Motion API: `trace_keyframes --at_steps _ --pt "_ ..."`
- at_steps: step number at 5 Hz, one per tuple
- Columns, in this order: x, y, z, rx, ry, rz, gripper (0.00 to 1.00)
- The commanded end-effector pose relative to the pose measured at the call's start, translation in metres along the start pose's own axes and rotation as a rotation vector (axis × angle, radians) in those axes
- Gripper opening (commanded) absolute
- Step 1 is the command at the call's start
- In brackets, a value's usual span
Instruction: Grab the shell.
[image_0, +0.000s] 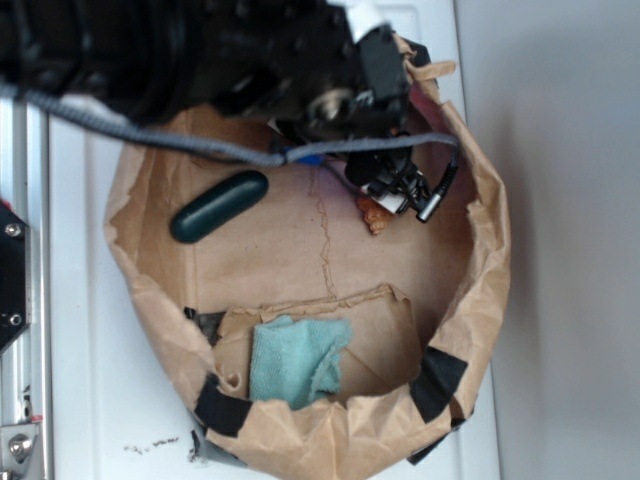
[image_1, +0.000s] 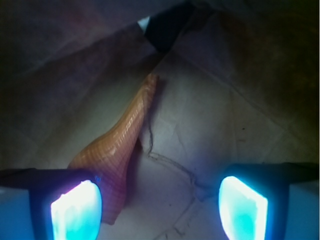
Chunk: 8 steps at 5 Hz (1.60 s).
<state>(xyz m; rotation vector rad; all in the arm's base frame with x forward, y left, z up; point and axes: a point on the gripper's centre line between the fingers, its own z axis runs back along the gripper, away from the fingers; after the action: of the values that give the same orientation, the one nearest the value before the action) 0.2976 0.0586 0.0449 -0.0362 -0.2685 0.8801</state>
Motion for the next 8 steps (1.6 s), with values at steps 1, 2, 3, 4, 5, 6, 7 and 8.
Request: trace_keyframes --at_steps 1,2,3,4,5,6,7,8 --pt "-0.014 -0.006 -0.010 0.032 -0.055 -0.019 0.00" --pt "-0.012 -0.009 -0.009 0.039 -0.047 -0.015 0.00" --pt "-0.013 -0.011 -0.002 0.026 -0.033 -0.019 0.01" --pt "-0.013 -0.008 0.012 0.007 0.007 -0.041 0.62" --pt "-0.013 -0.004 0.024 -0.022 0.033 -0.067 1.00" --pt "-0.010 -0.005 0.036 -0.032 0.072 -0.061 1.00" --pt "-0.008 -0.006 0.040 -0.045 0.094 -0.055 1.00" --pt "-0.008 -0.015 0.040 -0.059 0.120 -0.056 1.00"
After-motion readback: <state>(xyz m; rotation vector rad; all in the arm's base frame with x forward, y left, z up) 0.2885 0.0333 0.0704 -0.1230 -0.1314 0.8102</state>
